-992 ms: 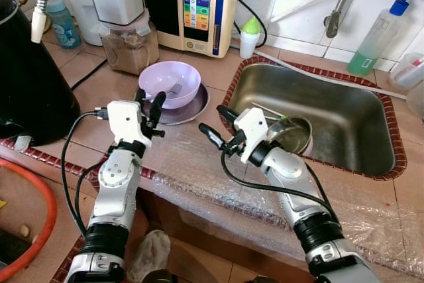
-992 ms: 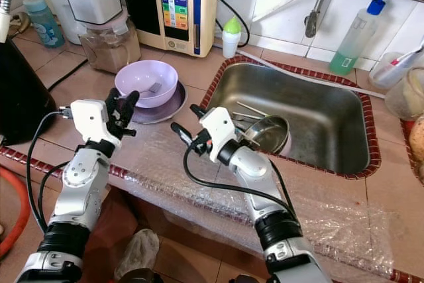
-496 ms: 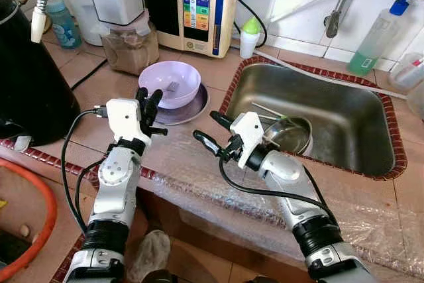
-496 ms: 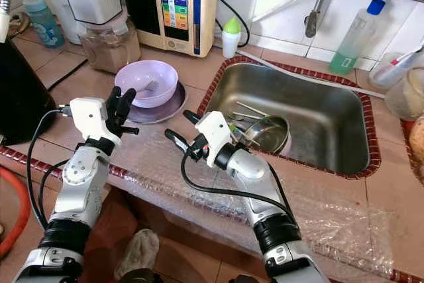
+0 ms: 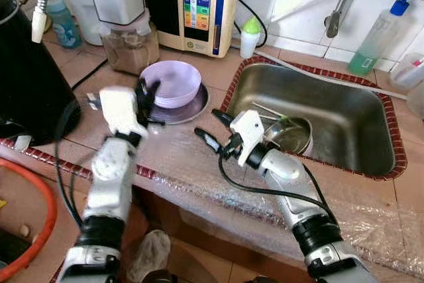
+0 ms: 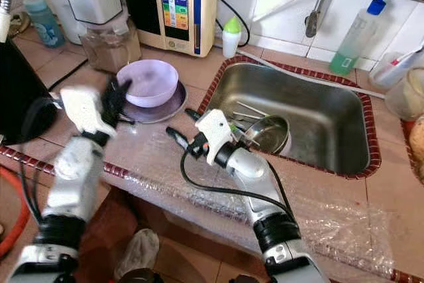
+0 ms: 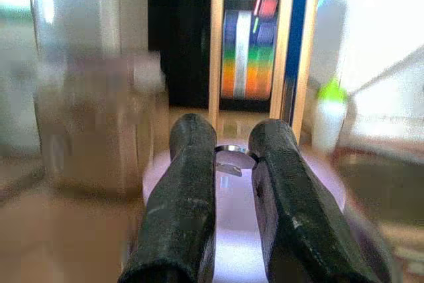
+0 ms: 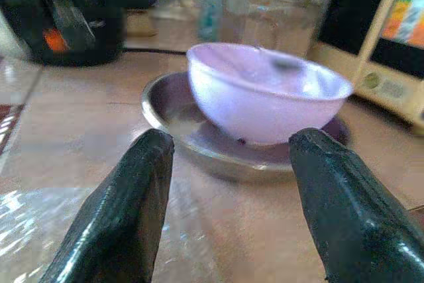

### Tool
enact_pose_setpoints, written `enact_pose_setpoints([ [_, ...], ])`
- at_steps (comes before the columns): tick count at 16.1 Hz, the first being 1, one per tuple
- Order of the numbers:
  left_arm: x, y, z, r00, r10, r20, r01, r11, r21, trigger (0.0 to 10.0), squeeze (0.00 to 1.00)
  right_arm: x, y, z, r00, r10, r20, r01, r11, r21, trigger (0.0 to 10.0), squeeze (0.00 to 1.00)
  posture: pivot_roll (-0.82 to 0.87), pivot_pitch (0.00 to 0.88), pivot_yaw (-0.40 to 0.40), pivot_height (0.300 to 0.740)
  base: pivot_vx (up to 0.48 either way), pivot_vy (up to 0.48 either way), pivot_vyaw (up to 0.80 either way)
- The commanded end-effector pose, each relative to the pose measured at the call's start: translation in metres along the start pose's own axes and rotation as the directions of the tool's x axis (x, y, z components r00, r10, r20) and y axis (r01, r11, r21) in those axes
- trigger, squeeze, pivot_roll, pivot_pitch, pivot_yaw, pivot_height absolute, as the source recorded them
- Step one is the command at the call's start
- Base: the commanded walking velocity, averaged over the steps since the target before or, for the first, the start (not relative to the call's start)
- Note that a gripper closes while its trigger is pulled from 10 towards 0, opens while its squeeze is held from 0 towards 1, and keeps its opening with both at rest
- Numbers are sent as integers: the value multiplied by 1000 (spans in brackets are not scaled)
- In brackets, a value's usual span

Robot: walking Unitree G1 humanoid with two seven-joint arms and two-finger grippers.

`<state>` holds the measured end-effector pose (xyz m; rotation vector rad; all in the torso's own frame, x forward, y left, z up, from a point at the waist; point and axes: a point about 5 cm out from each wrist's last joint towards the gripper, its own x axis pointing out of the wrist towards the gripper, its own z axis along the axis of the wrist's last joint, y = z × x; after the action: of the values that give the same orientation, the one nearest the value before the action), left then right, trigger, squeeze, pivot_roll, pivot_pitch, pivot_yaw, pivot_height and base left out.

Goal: Kitchen organization

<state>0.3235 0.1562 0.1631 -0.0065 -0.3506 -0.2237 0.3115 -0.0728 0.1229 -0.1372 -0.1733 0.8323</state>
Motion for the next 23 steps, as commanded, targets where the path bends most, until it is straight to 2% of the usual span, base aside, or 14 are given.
enact_pose_setpoints([
  [1, 8, -5, 19, 997, -46, 66, 44, 999, 29, 0, 0, 2, -10, 6, 998, -57, 19, 58, 997, -43, 10000, 0, 47, 0, 10, 740, 0, 0, 0],
  [3, 10, -8, 38, 989, -88, 122, 80, 995, 65, 0, 0, 2, -27, 12, 984, -175, 41, 178, 981, -84, 10000, 0, 54, 0, 10, 740, 0, 0, 0],
  [5, 11, -15, 44, 983, -140, 117, 134, 989, 60, 0, 0, 1, -32, 15, 977, -205, 54, 210, 973, -97, 10000, 0, 54, 0, 10, 740, 0, 0, 0],
  [6, 11, -29, 47, 958, -274, 89, 265, 959, 101, 0, 0, 1, -38, 17, 966, -252, 61, 258, 957, -134, 10000, 0, 60, 0, 12, 740, 0, 0, 0],
  [7, 9, -39, 46, 928, -369, 52, 360, 924, 130, 0, 0, 0, -42, 16, 957, -284, 64, 290, 947, -135, 10000, 0, 60, 0, 12, 740, 0, 0, 0],
  [9, 4, -56, 43, 871, -492, 1, 488, 864, 124, 0, 0, 0, -43, 16, 951, -302, 69, 309, 940, -145, 10000, 0, 58, 0, 23, 740, 0, 0, 0],
  [11, 2, -63, 43, 843, -538, -21, 536, 836, 117, 0, 0, 0, -43, 16, 948, -311, 71, 318, 937, -147, 10000, 0, 53, 0, 27, 740, 0, 0, 0],
  [13, 0, -71, 42, 797, -601, -55, 604, 790, 107, 0, 0, -1, -45, 14, 941, -332, 69, 339, 926, -165, 10000, 0, 49, 0, 33, 740, 0, 0, 0],
  [15, -1, -74, 41, 780, -622, -73, 626, 772, 106, 0, 0, -2, -48, 13, 932, -357, 64, 363, 916, -170, 10000, 0, 48, 0, 34, 740, 0, 0, 0],
  [16, -2, -76, 39, 773, -629, -80, 634, 767, 98, 0, 0, -3, -50, 13, 929, -365, 65, 371, 913, -172, 8863, 0, 48, 0, 34, 740, 0, 0, 0],
  [17, -3, -76, 39, 772, -630, -83, 636, 766, 96, 0, 0, -3, -50, 13, 928, -367, 65, 373, 912, -172, 8863, 0, 48, 0, 34, 740, 0, 0, 0],
  [18, -4, -78, 38, 766, -637, -90, 643, 761, 90, 0, 0, -4, -51, 11, 926, -373, 61, 378, 913, -156, 0, 0, 50, 0, 35, 740, 0, 0, 0],
  [23, -6, -78, 38, 759, -643, -101, 650, 754, 91, 0, 0, -1, -49, 11, 933, -355, 62, 360, 920, -155, 0, 0, 52, 0, 32, 740, 0, 0, 0],
])
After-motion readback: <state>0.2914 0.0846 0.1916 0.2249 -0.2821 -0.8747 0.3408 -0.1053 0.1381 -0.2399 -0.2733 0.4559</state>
